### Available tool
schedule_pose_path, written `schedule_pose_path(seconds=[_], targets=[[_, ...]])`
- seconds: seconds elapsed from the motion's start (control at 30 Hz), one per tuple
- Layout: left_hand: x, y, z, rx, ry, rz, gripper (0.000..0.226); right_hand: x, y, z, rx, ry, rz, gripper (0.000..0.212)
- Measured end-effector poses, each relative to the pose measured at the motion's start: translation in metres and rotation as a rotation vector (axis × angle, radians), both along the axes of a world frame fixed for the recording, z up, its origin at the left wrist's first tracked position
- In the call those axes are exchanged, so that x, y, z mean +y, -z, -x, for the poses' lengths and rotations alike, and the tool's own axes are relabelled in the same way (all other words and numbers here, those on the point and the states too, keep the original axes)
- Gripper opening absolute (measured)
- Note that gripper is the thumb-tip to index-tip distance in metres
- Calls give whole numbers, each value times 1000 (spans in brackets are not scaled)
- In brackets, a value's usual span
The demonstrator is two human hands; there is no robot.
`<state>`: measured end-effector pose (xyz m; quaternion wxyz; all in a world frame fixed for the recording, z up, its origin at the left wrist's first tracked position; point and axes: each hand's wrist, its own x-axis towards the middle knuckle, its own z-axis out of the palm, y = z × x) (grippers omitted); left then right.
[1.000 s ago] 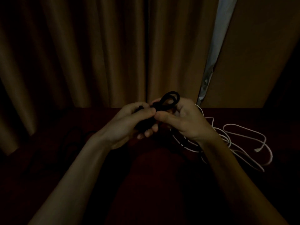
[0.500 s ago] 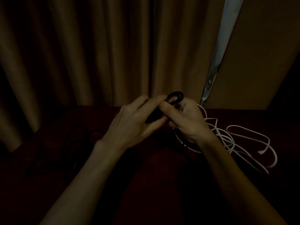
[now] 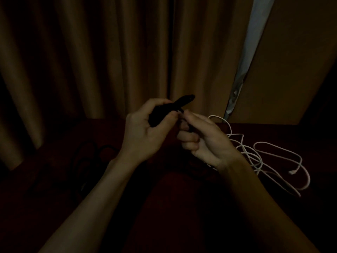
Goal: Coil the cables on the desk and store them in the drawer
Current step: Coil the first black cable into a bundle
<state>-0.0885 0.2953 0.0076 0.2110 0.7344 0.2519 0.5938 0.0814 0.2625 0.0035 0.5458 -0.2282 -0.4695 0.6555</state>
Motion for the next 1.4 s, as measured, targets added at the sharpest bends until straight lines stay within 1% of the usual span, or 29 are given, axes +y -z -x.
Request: schedule_pose_path(seconds=[0.03, 0.07, 0.13, 0.17, 0.23, 0.3, 0.37, 0.43, 0.47, 0.57, 0.63, 0.7, 0.73, 0.77, 0.83, 0.9, 1.0, 1.07, 1.13, 1.2, 1.27, 1.37, 1.4], targets=[[-4, -1, -3, -42, 41, 75, 13, 0, 1, 0, -3, 21, -18, 15], [-7, -2, -6, -87, 93, 157, 10, 0, 1, -1, -11, 33, -42, 20], [-14, -6, -12, -162, 239, 319, 10, -1, 0, -5, -34, 2, -113, 41], [-16, -8, -14, -177, 314, 388, 16, 0, 0, -8, -44, -29, -155, 47], [-17, -10, -13, -148, 448, 526, 25, -1, 0, -16, -70, -80, -214, 51], [-15, -12, -9, -91, 548, 636, 26, -3, -2, -19, -152, -81, -235, 49], [-13, -12, -4, -33, 612, 689, 27, -6, -3, -20, -274, -16, -251, 43], [-12, -13, -1, 9, 650, 715, 28, -8, -3, -20, -383, 69, -311, 38], [-12, -14, 1, 22, 663, 725, 29, -10, -4, -19, -410, 102, -351, 37], [-13, -16, 6, 77, 678, 719, 29, -12, -7, -15, -413, 155, -415, 39], [-15, -19, 9, 117, 677, 684, 26, -12, -8, -13, -466, 231, -453, 39], [-15, -21, 14, 194, 620, 591, 20, -8, -8, -11, -548, 361, -505, 36], [-14, -22, 16, 250, 554, 535, 25, -7, -7, -10, -586, 415, -525, 33], [-12, -22, 17, 303, 468, 480, 35, -5, -6, -11, -614, 460, -537, 30], [-10, -19, 16, 351, 325, 362, 54, -6, -6, -10, -610, 494, -522, 26], [-9, -16, 11, 372, 218, 176, 55, -8, -7, -8, -537, 480, -465, 29], [-3, -10, 8, 464, 45, -205, 47, -10, -8, -4, -481, 502, -426, 27], [3, -7, 11, 504, -44, -374, 47, -9, -8, -2, -471, 516, -420, 25], [7, -3, 13, 501, -127, -492, 48, -9, -8, 1, -458, 511, -406, 25], [8, 0, 11, 478, -181, -565, 49, -9, -9, 2, -388, 479, -364, 31], [6, 4, 6, 474, -219, -578, 48, -10, -10, 3, -339, 443, -328, 33], [6, 12, 1, 468, -220, -514, 43, -10, -9, 7, -390, 428, -321, 24], [7, 14, 1, 448, -208, -490, 41, -10, -9, 9, -413, 419, -313, 24]])
